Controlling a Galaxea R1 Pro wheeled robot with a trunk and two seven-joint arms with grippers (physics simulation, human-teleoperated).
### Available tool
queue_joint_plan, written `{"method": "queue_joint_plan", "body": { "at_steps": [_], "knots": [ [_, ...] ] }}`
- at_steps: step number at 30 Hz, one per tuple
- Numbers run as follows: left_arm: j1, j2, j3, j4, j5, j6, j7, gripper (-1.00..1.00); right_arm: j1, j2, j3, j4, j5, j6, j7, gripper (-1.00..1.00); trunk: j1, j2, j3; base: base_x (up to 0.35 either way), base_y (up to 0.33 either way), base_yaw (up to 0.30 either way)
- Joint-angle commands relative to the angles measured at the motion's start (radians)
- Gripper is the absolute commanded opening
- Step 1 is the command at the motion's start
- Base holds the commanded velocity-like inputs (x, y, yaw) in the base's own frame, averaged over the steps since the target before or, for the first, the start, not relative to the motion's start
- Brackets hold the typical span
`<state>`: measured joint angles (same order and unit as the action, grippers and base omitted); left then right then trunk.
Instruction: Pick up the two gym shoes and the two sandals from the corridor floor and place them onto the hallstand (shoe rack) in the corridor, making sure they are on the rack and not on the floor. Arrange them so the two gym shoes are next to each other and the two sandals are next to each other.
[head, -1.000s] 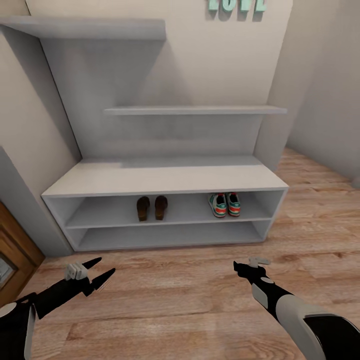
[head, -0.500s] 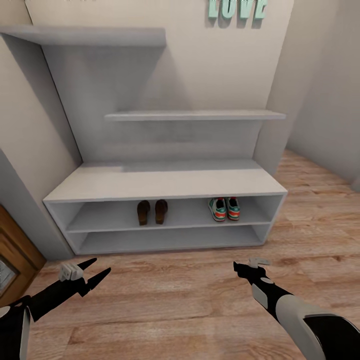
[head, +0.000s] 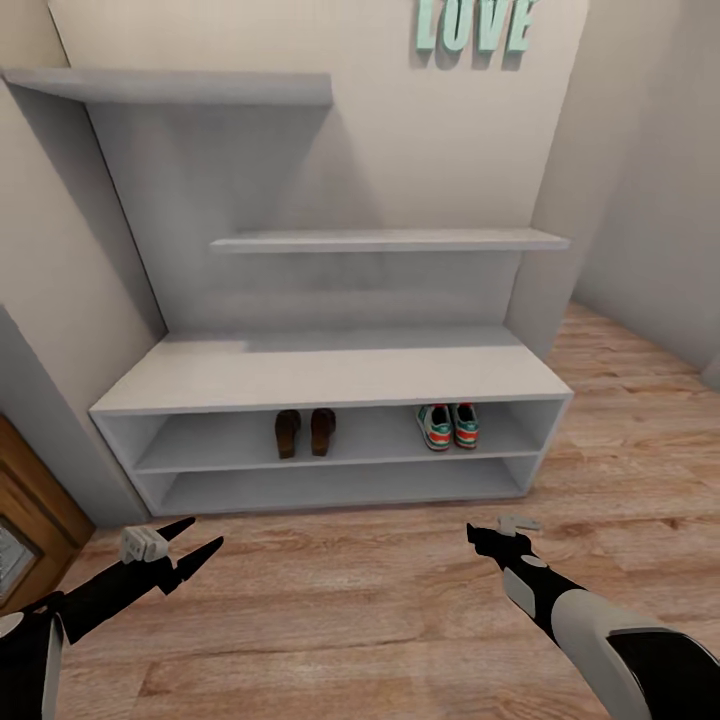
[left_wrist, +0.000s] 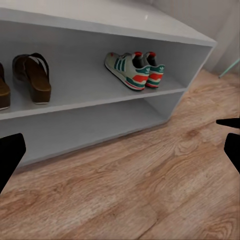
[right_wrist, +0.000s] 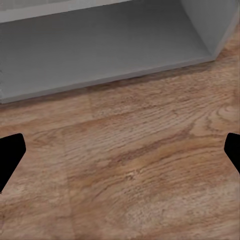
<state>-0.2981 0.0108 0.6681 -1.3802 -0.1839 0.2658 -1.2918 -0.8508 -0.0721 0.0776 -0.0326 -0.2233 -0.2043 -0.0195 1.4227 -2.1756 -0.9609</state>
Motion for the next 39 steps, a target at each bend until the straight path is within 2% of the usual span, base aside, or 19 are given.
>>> {"method": "queue_joint_plan", "body": {
  "at_steps": [1, 17, 26, 36, 39],
  "knots": [
    [-0.001, 0.000, 0.001, -0.001, -0.005, 0.010, -0.006, 1.00, -0.001, 0.000, 0.008, 0.001, -0.008, -0.003, -0.002, 1.00, -0.004, 0.007, 0.002, 0.000, 0.000, 0.000],
    [-0.001, 0.000, -0.002, 0.000, -0.007, 0.010, -0.004, 1.00, -0.001, 0.004, 0.009, 0.002, -0.008, -0.003, 0.003, 1.00, -0.065, 0.119, 0.052, 0.000, 0.000, 0.000],
    [-0.001, 0.000, -0.002, 0.000, -0.007, 0.010, -0.005, 1.00, 0.000, 0.012, 0.010, 0.002, -0.008, 0.023, 0.003, 1.00, -0.100, 0.182, 0.081, 0.000, 0.000, 0.000],
    [-0.001, 0.000, -0.001, 0.000, -0.007, 0.010, -0.006, 1.00, 0.061, 0.015, 0.009, 0.002, -0.008, 0.230, 0.005, 1.00, -0.138, 0.252, 0.112, 0.000, 0.000, 0.000],
    [-0.001, 0.000, -0.001, 0.000, -0.007, 0.010, -0.006, 1.00, 0.107, 0.015, 0.010, 0.002, -0.008, 0.276, 0.005, 1.00, -0.150, 0.273, 0.121, 0.000, 0.000, 0.000]
  ]
}}
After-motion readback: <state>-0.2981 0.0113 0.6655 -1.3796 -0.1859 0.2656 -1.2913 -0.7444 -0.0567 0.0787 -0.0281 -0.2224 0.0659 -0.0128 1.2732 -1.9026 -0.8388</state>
